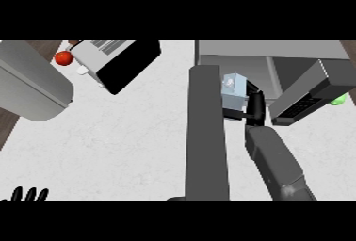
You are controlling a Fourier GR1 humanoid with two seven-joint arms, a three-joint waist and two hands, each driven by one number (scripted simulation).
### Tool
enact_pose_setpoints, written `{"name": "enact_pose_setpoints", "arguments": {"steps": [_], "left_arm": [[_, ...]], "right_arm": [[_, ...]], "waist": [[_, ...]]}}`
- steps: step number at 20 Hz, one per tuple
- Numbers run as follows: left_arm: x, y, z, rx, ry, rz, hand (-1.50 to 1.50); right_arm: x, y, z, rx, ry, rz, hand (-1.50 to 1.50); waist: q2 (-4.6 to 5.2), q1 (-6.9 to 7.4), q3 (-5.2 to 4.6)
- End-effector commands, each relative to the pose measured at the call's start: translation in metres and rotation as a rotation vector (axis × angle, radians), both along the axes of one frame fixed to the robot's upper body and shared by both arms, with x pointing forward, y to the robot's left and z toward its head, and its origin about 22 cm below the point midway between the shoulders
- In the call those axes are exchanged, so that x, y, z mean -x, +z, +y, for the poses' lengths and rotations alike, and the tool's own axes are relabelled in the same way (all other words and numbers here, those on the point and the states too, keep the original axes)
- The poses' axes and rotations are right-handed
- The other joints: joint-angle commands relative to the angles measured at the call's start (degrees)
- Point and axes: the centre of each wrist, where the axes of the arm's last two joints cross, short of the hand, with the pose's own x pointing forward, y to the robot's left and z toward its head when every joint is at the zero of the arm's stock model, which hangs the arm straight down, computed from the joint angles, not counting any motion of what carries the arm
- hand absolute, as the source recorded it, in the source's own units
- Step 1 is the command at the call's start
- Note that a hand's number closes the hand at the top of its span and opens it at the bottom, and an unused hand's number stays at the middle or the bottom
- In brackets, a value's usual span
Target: Pick up the milk, place it into the microwave and close the microwave
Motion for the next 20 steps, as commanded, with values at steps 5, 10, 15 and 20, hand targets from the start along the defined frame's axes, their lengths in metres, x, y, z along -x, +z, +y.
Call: {"name": "enact_pose_setpoints", "arguments": {"steps": [5, 10, 15, 20], "left_arm": [[-0.009, 0.008, 0.003, 0.006, -0.029, -0.017, -1.50], [-0.019, 0.007, -0.005, 0.005, -0.057, -0.008, -1.50], [-0.021, 0.000, -0.006, 0.013, -0.057, -0.018, -1.50], [-0.023, -0.002, -0.004, 0.004, -0.061, -0.005, -1.50]], "right_arm": [[-0.012, -0.005, -0.012, 0.141, -0.077, 0.033, 1.50], [-0.025, 0.012, -0.040, 0.218, -0.099, 0.028, 1.50], [-0.031, 0.019, -0.036, 0.336, -0.123, -0.035, 1.50], [-0.035, 0.027, -0.056, 0.388, -0.160, -0.065, 1.50]], "waist": [[0.87, 1.85, 0.12], [1.70, 2.97, 0.21], [1.97, 4.03, 0.20], [2.14, 3.97, 0.26]]}}
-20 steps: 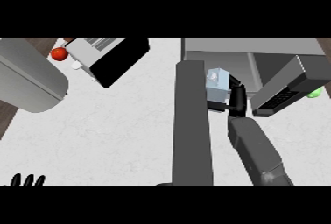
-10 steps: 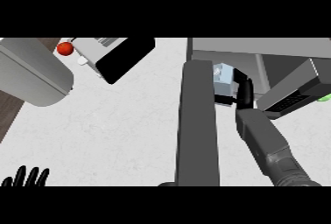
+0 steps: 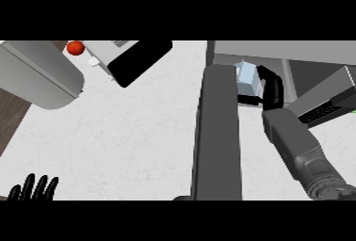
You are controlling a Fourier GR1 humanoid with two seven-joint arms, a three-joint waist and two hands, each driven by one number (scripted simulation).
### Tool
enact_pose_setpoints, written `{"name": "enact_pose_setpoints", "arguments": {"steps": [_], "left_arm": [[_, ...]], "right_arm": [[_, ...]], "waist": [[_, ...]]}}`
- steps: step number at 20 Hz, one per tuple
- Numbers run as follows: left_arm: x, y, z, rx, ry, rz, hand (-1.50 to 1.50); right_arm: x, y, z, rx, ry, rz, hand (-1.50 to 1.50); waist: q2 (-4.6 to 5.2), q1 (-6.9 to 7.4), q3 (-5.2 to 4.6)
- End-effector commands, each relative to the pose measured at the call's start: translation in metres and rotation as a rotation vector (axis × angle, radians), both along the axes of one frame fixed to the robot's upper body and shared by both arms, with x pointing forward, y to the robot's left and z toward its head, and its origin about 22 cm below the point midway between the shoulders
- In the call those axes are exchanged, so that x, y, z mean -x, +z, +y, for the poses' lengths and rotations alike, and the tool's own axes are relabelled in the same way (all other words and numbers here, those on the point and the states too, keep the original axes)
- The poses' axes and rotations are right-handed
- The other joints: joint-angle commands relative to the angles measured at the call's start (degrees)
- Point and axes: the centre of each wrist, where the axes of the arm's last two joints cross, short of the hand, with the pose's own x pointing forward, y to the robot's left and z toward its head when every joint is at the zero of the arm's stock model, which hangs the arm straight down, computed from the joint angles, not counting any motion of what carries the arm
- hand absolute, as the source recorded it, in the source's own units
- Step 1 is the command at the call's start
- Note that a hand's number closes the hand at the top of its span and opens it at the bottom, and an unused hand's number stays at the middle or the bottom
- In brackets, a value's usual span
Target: Pick up the milk, place it into the microwave and close the microwave
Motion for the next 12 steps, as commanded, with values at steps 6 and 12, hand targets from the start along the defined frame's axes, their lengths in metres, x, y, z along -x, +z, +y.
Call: {"name": "enact_pose_setpoints", "arguments": {"steps": [6, 12], "left_arm": [[-0.006, -0.002, 0.007, 0.001, -0.003, -0.001, -1.50], [-0.007, -0.006, 0.001, 0.001, -0.036, 0.009, -1.50]], "right_arm": [[-0.016, 0.026, -0.003, -0.047, -0.037, -0.148, 1.50], [-0.021, 0.036, -0.017, 0.111, -0.197, -0.192, 1.50]], "waist": [[0.57, 0.64, 0.13], [1.13, 1.87, 0.04]]}}
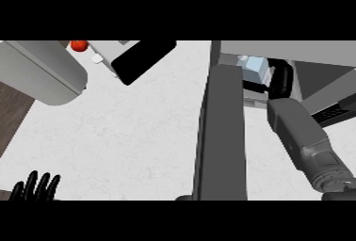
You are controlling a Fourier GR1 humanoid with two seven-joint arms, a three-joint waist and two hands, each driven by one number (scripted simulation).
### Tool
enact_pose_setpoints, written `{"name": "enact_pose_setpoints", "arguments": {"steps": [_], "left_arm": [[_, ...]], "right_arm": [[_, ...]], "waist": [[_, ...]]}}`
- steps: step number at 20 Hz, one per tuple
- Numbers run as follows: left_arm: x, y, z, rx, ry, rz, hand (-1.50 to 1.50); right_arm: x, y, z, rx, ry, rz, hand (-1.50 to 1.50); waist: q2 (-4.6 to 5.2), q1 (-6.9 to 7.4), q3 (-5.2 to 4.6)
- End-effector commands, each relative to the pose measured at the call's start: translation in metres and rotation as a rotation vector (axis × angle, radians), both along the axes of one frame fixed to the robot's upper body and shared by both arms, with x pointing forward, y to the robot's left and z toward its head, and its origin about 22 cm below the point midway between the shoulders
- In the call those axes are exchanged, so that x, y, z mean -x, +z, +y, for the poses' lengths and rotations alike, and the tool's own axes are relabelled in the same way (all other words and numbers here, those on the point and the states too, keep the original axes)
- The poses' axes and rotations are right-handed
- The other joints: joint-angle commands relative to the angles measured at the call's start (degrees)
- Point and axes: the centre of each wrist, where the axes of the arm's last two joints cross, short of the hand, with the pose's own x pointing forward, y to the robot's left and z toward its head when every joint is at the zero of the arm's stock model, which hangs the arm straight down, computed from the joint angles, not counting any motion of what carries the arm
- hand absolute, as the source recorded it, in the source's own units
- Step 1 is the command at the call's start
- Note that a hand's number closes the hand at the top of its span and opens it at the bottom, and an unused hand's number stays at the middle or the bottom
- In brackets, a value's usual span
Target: Pick up the milk, place it into the microwave and close the microwave
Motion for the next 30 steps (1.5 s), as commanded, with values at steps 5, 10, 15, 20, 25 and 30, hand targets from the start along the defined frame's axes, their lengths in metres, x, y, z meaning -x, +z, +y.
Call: {"name": "enact_pose_setpoints", "arguments": {"steps": [5, 10, 15, 20, 25, 30], "left_arm": [[-0.008, -0.001, 0.000, 0.013, -0.011, -0.009, -1.50], [-0.017, -0.003, -0.003, 0.000, -0.023, -0.004, -1.50], [-0.016, 0.006, 0.001, -0.034, -0.050, -0.029, -1.50], [-0.023, 0.001, -0.003, -0.038, -0.066, -0.007, -1.50], [-0.019, -0.002, -0.003, -0.029, -0.056, 0.003, -1.50], [-0.024, -0.006, -0.004, -0.036, -0.041, -0.017, -1.50]], "right_arm": [[-0.009, 0.016, -0.008, 0.114, -0.178, -0.071, 1.50], [-0.008, 0.013, 0.002, 0.118, -0.200, -0.066, 1.50], [0.041, -0.045, -0.058, 0.324, -0.579, 0.227, -1.50], [0.015, -0.020, -0.026, 0.367, -0.280, 0.213, -1.50], [0.010, -0.019, 0.005, 0.354, -0.136, 0.209, -1.50], [0.005, -0.014, 0.022, 0.330, -0.043, 0.215, -1.50]], "waist": [[0.36, 0.66, -0.04], [0.92, 0.97, 0.02], [1.96, 3.09, -0.62], [1.17, 4.27, -0.02], [0.74, 3.59, 0.13], [0.91, 3.39, 0.11]]}}
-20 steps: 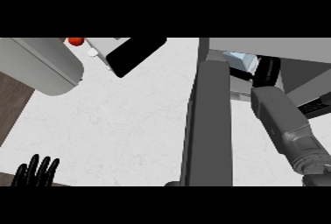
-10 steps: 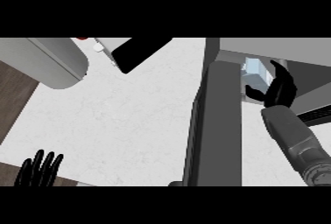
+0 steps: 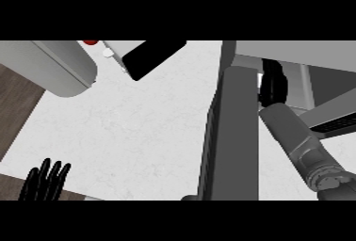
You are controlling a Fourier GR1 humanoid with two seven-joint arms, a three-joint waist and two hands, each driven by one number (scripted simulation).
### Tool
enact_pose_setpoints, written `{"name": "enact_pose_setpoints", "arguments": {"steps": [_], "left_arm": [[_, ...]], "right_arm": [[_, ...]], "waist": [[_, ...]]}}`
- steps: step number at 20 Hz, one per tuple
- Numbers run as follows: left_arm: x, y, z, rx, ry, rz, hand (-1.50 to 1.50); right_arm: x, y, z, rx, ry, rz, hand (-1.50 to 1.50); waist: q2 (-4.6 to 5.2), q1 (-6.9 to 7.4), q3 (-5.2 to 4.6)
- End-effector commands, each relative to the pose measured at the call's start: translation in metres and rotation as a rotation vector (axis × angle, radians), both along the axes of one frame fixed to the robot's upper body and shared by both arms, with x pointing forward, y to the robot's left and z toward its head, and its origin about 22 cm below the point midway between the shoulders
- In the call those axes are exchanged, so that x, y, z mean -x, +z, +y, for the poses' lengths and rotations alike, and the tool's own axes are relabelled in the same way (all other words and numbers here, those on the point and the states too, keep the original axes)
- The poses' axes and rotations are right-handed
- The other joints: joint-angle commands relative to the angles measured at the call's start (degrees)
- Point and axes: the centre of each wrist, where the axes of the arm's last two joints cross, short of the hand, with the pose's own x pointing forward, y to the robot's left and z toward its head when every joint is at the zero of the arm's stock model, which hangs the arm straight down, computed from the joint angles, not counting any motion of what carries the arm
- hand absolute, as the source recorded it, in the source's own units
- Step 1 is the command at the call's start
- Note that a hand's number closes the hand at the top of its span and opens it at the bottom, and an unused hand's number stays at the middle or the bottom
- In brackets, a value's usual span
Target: Pick up the milk, place it into the microwave and close the microwave
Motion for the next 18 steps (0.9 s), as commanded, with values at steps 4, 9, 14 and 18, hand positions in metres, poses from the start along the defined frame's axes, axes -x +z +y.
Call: {"name": "enact_pose_setpoints", "arguments": {"steps": [4, 9, 14, 18], "left_arm": [[0.002, -0.005, 0.003, 0.001, 0.003, -0.005, -1.50], [0.005, 0.000, 0.003, 0.004, 0.011, -0.013, -1.50], [0.005, -0.002, 0.004, 0.001, 0.014, -0.010, -1.50], [0.015, -0.005, 0.012, -0.016, 0.022, -0.001, -1.50]], "right_arm": [[-0.001, -0.002, 0.029, -0.085, 0.153, 0.058, -1.50], [-0.005, 0.005, 0.043, -0.269, 0.209, 0.003, -1.50], [0.004, -0.007, 0.039, -0.422, 0.283, -0.004, -1.50], [0.022, -0.032, 0.032, -0.548, 0.327, -0.006, -1.50]], "waist": [[-0.36, -0.76, 0.03], [-0.88, -2.49, 0.20], [-1.26, -4.33, 0.11], [-1.72, -5.07, 0.04]]}}
